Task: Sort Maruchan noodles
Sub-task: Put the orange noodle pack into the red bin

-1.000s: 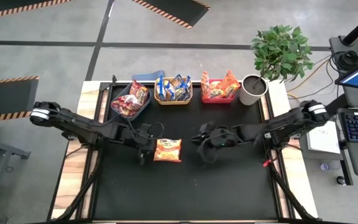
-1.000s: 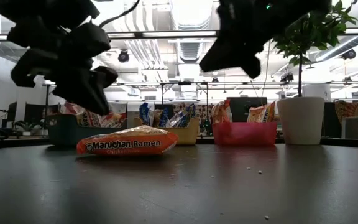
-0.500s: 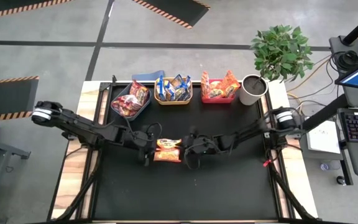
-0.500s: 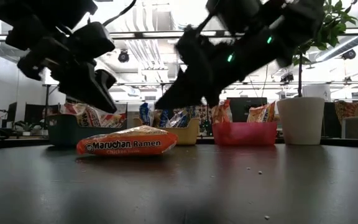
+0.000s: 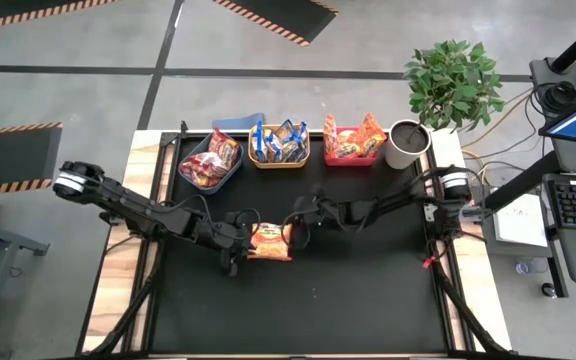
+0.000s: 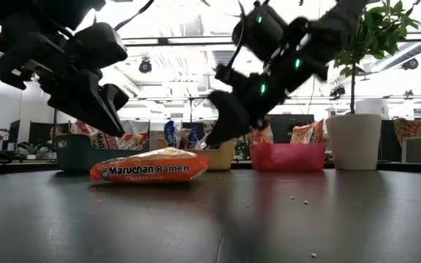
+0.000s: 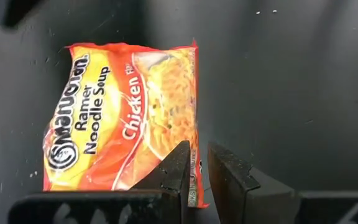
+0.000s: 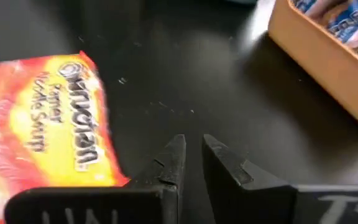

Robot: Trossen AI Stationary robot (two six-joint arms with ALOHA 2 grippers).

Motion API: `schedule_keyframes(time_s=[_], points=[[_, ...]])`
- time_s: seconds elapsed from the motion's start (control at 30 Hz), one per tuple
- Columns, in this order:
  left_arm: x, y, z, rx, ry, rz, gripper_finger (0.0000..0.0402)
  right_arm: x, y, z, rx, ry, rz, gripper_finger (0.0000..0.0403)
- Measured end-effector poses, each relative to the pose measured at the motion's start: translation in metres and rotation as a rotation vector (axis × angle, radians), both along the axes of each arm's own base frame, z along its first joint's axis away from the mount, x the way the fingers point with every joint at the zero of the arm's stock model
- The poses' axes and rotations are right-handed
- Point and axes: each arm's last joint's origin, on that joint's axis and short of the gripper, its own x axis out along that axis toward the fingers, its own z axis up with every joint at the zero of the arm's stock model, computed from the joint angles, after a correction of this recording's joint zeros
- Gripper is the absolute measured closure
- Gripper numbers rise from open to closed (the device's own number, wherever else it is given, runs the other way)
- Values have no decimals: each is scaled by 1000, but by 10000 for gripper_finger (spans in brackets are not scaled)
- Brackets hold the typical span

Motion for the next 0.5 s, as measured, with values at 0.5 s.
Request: schedule_keyframes(time_s=[0.5], points=[[3,2,-32,70,96,68,363,-40,-1,48,678,75,-125,314]])
